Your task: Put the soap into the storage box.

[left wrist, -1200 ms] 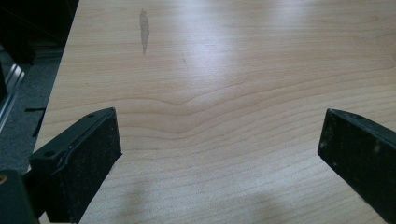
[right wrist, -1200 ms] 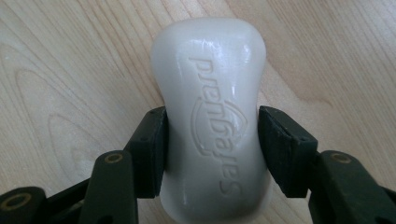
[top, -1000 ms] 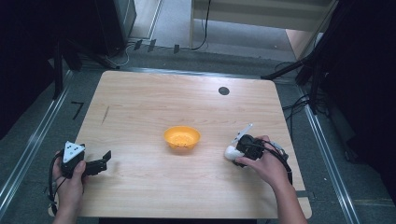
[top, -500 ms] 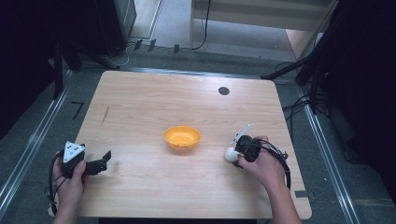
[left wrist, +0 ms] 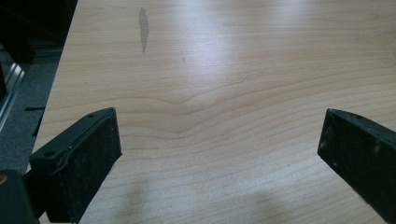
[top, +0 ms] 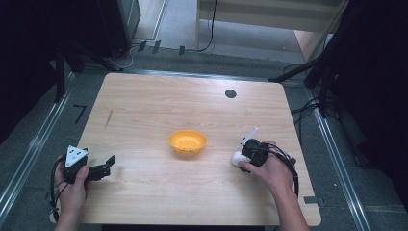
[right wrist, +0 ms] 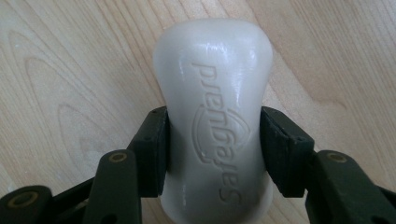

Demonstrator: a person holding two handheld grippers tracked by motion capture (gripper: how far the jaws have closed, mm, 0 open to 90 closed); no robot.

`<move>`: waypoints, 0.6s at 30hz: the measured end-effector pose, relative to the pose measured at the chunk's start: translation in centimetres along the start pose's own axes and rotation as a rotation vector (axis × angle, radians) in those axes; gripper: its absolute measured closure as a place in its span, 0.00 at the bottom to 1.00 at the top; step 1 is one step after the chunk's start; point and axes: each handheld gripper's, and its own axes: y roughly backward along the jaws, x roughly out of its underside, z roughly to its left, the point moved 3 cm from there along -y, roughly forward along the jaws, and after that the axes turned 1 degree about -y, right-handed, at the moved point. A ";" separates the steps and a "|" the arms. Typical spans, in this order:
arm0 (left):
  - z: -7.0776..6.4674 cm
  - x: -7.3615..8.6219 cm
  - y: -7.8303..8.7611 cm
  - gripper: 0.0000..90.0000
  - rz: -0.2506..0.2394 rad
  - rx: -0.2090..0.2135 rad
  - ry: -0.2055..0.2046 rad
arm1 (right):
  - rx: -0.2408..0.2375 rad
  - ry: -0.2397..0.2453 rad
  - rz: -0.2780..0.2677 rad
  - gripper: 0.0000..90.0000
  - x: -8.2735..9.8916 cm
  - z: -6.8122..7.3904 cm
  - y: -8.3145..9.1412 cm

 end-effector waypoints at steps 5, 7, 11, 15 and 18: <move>0.0 0.0 0.0 0.00 0.001 0.004 0.004 | -0.017 0.027 -0.028 0.55 0.3 -0.2 0.1; 0.1 0.0 0.0 0.00 0.002 0.004 0.006 | -0.020 0.037 -0.032 0.55 0.4 -0.2 0.3; 0.1 0.0 0.0 0.00 0.003 0.003 0.003 | -0.030 0.049 -0.065 0.55 0.5 -0.4 1.2; 0.0 0.0 0.0 0.00 -0.001 0.000 -0.006 | -0.025 0.092 -0.071 0.55 0.1 -0.1 1.6; -0.1 0.0 0.0 0.00 0.000 -0.001 -0.008 | -0.028 0.111 -0.076 0.55 -0.3 0.1 1.8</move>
